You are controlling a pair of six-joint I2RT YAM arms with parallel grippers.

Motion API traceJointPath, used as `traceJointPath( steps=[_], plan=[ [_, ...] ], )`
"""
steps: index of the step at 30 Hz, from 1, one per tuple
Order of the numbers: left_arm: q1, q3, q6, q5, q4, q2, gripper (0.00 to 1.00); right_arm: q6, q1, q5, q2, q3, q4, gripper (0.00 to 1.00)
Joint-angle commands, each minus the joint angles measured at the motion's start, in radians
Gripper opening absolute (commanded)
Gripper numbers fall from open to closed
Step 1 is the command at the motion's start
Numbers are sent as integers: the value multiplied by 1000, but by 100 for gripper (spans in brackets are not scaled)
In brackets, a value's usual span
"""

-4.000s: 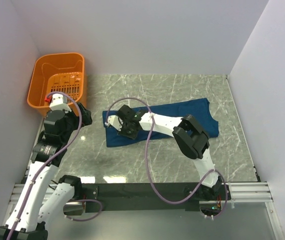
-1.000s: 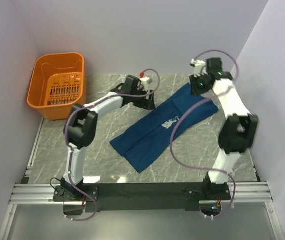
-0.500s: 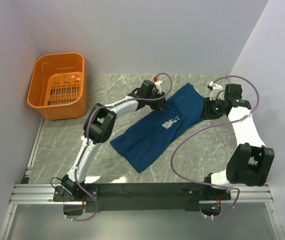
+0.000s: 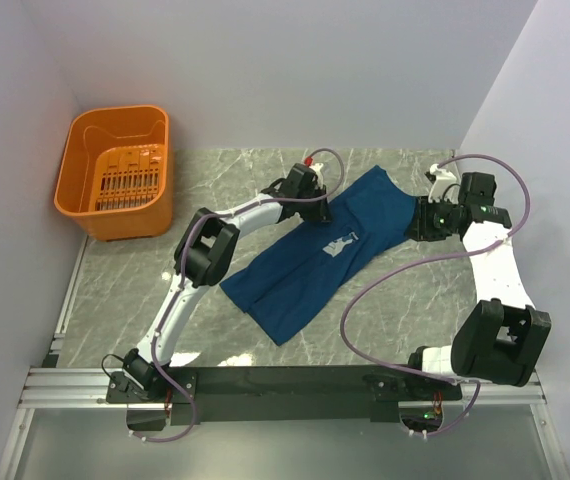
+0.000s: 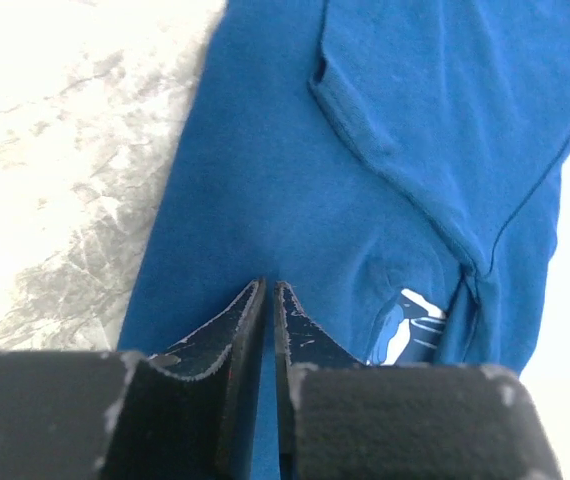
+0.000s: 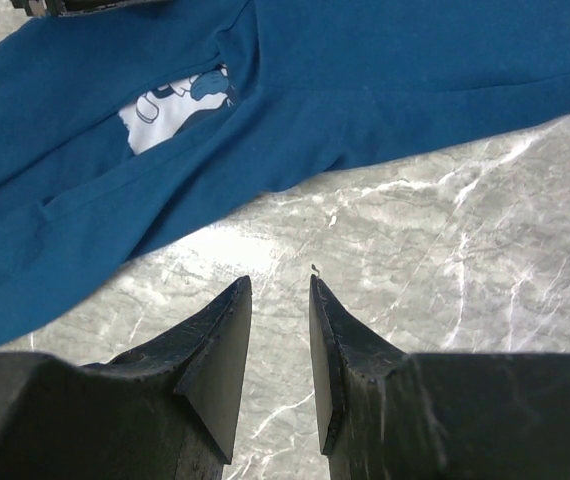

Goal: Fold and stack the t-shirts
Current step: Fold the tshirt

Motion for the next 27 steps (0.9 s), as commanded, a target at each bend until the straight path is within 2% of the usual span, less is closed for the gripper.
traceJointPath(
  steps=[1, 12, 19, 23, 26, 27],
  plan=[
    [20, -29, -12, -139, -77, -17, 14, 9, -10, -20, -15, -8, 29, 37],
    [130, -297, -60, -193, -17, -169, 13, 45, -10, 58, 70, -6, 39, 37],
    [210, -550, -97, -237, 51, -317, 13, 49, -7, 29, 149, 35, 29, 37],
    [254, -658, -131, -251, 81, -396, 13, 6, 49, -38, 184, 51, -2, 37],
    [258, -701, -103, -179, 141, -432, 19, 24, 102, -43, 215, 51, 30, 38],
    [256, -701, -94, -149, 155, -445, 26, 38, 137, -40, 250, 66, 39, 38]
  ],
)
